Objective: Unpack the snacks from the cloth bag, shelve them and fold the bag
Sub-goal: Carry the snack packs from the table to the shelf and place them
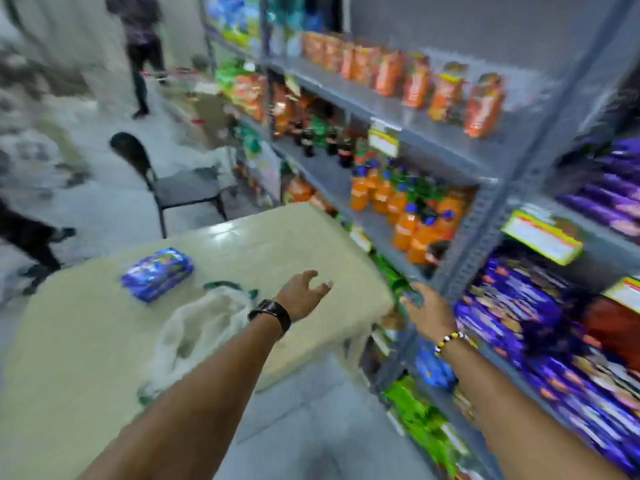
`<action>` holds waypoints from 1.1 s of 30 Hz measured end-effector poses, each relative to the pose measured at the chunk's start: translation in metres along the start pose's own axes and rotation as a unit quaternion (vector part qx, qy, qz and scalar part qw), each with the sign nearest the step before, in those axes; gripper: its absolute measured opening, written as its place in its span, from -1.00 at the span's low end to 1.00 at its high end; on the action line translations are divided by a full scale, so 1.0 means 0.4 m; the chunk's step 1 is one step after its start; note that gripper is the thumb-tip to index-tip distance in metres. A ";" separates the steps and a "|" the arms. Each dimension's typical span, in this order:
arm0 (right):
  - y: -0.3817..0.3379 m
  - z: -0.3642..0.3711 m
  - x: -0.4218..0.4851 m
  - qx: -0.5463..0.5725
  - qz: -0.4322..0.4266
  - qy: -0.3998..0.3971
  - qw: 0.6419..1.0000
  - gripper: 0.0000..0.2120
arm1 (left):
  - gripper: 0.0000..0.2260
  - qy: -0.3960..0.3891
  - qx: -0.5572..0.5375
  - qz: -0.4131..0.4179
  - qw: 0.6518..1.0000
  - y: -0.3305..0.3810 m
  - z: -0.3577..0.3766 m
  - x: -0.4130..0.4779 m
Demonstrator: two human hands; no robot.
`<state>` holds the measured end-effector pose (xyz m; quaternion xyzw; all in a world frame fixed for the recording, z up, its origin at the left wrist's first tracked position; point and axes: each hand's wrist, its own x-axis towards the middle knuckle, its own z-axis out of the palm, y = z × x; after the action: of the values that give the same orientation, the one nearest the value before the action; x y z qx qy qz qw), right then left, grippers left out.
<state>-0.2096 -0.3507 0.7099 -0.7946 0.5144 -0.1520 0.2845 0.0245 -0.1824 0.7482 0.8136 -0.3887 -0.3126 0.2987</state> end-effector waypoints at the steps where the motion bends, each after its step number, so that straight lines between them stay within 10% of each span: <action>1: -0.063 0.066 0.027 -0.002 -0.015 -0.019 1.000 -0.58 | -0.39 0.016 -0.008 -0.021 1.000 -0.072 -0.061 0.011; 13: -0.666 0.615 0.213 0.031 -0.147 -0.218 0.964 -0.55 | -0.41 0.192 -0.174 -0.203 0.944 -0.726 -0.504 0.048; 25: -0.935 1.102 0.494 0.031 -0.161 -0.366 0.916 -0.59 | -0.23 0.313 -0.354 -0.355 0.807 -1.007 -0.615 0.185; 33: -1.004 1.331 0.616 0.044 -0.152 -0.409 0.899 -0.56 | -0.11 0.305 -0.412 -0.366 0.777 -1.131 -0.609 0.364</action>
<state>0.4731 -0.2919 0.5201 -0.8421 0.2187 0.1223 0.4775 0.4799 -0.0077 0.5306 0.7467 0.2152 -0.2638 0.5714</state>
